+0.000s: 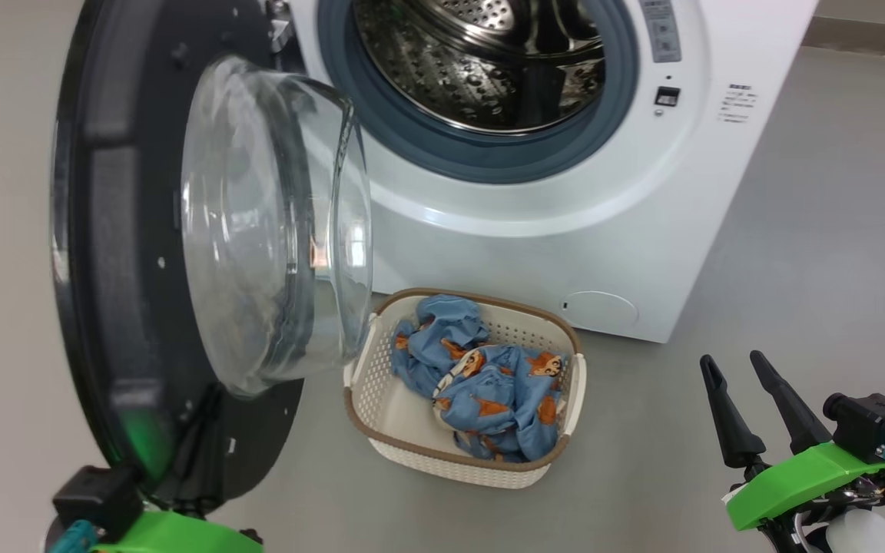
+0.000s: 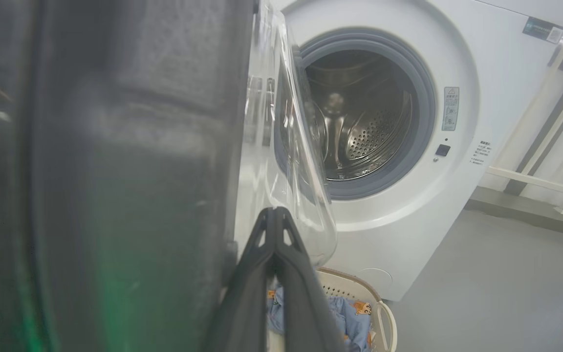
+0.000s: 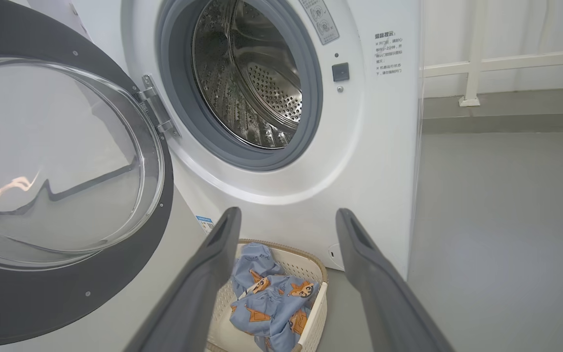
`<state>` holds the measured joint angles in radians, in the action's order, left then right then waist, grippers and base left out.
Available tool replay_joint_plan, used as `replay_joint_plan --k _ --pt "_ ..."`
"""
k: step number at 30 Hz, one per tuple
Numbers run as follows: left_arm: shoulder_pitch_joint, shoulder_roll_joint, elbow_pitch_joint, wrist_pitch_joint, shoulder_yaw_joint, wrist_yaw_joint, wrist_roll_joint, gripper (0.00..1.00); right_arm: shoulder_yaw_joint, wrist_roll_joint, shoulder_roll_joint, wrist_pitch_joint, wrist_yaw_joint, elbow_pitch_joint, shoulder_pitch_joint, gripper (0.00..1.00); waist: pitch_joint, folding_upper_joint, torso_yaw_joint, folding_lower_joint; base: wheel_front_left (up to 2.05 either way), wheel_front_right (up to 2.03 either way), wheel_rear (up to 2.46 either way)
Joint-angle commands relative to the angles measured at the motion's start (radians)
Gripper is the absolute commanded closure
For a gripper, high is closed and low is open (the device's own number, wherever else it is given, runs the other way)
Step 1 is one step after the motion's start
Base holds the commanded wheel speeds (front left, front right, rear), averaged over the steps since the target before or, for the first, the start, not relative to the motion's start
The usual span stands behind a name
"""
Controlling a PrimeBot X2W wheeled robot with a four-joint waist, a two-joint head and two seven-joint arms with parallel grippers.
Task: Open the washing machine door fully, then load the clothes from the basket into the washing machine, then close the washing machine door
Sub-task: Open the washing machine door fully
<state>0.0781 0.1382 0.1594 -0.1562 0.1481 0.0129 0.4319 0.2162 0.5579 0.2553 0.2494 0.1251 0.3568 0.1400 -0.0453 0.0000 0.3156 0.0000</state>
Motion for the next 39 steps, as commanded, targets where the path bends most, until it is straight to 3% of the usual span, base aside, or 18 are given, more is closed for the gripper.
replay_joint_plan --k 1,20,39 --pt "0.044 0.034 -0.017 0.001 -0.059 0.019 0.009 1.0 0.012 -0.001 0.017 0.012 0.006 -0.019 0.037 0.0 -0.007 0.0 0.018 0.0 0.0 0.0 0.0" --pt "0.201 0.124 0.135 0.028 -0.122 -0.002 0.054 1.0 0.028 -0.001 0.027 0.012 0.006 -0.017 0.059 0.0 -0.057 0.0 0.139 0.0 0.0 0.0 0.0" --pt "0.438 0.226 0.49 0.005 -0.179 -0.058 0.109 1.0 0.01 -0.008 0.036 0.012 0.006 -0.02 0.095 0.0 -0.131 0.0 0.196 0.0 0.0 0.0 0.0"
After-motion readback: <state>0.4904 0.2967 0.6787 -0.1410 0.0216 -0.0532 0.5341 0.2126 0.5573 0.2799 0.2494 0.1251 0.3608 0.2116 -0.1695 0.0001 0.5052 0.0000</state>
